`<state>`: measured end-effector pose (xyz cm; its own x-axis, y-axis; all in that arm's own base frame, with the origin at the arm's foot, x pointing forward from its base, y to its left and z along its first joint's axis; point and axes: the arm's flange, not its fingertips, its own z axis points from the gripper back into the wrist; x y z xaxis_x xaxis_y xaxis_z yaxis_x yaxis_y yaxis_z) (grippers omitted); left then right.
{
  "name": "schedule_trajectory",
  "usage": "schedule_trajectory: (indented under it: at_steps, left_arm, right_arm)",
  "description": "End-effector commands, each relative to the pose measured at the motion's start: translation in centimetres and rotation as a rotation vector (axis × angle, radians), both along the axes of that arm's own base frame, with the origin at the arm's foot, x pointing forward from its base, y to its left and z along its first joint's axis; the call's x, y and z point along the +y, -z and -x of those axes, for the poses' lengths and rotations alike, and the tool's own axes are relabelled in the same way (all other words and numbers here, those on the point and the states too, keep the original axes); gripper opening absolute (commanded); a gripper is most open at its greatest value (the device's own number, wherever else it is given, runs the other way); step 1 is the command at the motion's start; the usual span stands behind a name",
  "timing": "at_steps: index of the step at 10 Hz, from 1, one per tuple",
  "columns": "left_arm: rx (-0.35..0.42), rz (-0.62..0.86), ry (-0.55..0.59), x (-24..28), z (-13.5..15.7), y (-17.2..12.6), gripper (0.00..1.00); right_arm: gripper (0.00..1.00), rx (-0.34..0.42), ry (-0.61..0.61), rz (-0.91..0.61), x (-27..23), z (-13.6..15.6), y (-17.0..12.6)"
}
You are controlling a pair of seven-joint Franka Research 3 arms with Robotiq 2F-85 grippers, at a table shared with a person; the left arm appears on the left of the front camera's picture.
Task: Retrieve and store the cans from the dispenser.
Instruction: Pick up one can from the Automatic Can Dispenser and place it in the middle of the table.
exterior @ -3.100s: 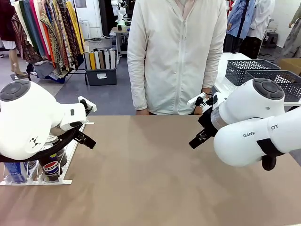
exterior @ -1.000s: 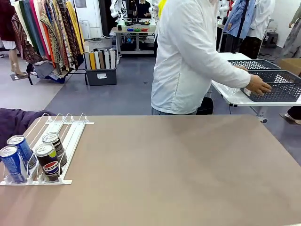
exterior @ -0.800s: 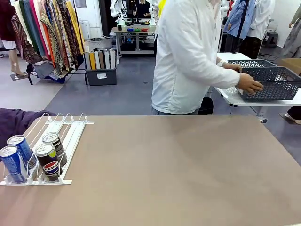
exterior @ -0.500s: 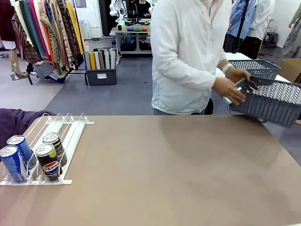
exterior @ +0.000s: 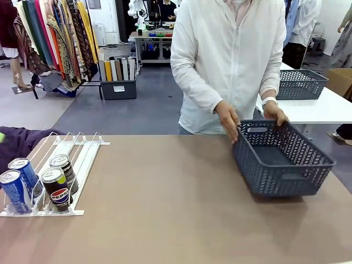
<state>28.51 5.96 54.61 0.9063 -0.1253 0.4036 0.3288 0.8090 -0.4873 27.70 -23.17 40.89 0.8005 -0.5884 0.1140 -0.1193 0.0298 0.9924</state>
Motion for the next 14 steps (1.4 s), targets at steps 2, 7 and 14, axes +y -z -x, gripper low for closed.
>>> schedule_trajectory:
  at_steps: [2,7,14]
  left_arm:
    - [0.050,-0.475,0.068,-6.7,-2.0,1.7,1.00]
    - [0.046,-0.514,0.132,-10.9,-2.0,1.9,1.00]
    - [0.316,-0.472,-0.333,-14.7,-6.5,7.0,1.00]
  right_arm:
    - [1.00,0.007,-0.013,0.000,-0.1,0.3,-0.4]
    - [1.00,0.007,-0.013,0.000,-0.1,0.3,-0.4]
    - [1.00,0.007,-0.013,0.000,-0.1,0.3,-0.4]
